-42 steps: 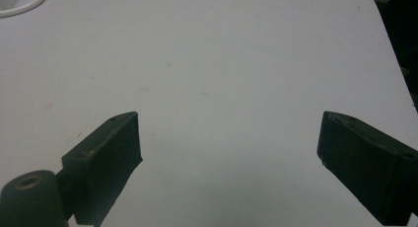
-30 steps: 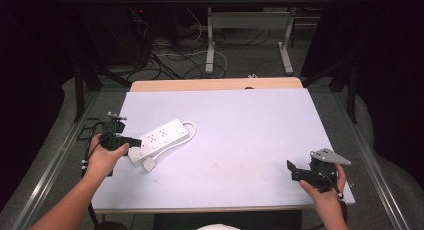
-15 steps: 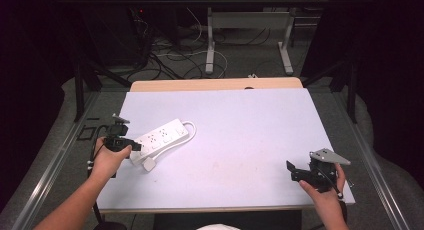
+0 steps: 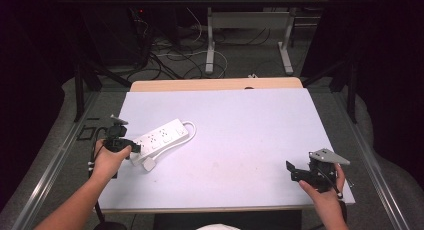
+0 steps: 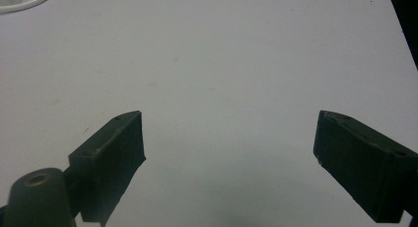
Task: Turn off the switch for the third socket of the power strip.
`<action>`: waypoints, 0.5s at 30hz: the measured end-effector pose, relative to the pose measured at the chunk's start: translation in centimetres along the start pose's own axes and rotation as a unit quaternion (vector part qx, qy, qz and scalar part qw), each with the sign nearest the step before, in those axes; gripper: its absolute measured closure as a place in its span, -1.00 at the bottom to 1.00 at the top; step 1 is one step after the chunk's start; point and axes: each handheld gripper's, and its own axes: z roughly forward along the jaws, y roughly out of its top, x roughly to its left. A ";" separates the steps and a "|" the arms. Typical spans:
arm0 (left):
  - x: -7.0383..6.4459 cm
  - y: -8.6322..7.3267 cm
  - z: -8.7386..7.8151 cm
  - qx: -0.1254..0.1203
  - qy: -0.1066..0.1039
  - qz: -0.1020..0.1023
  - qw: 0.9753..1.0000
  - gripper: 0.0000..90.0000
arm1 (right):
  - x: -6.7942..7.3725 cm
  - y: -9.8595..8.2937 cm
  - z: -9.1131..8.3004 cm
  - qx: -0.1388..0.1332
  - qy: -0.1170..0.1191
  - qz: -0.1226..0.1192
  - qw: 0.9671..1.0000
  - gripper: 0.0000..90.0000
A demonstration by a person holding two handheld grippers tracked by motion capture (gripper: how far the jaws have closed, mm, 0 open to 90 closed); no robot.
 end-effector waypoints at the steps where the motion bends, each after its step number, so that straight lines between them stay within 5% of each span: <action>1: 0.0 0.0 0.0 0.002 0.002 0.003 1.000 0.87 | 0.0 0.0 0.0 0.001 0.000 -0.004 1.000 -0.75; 15: -0.3 -0.2 0.7 0.008 0.002 -0.010 1.000 0.88 | 0.1 0.0 0.0 0.000 -0.001 0.005 1.000 -0.74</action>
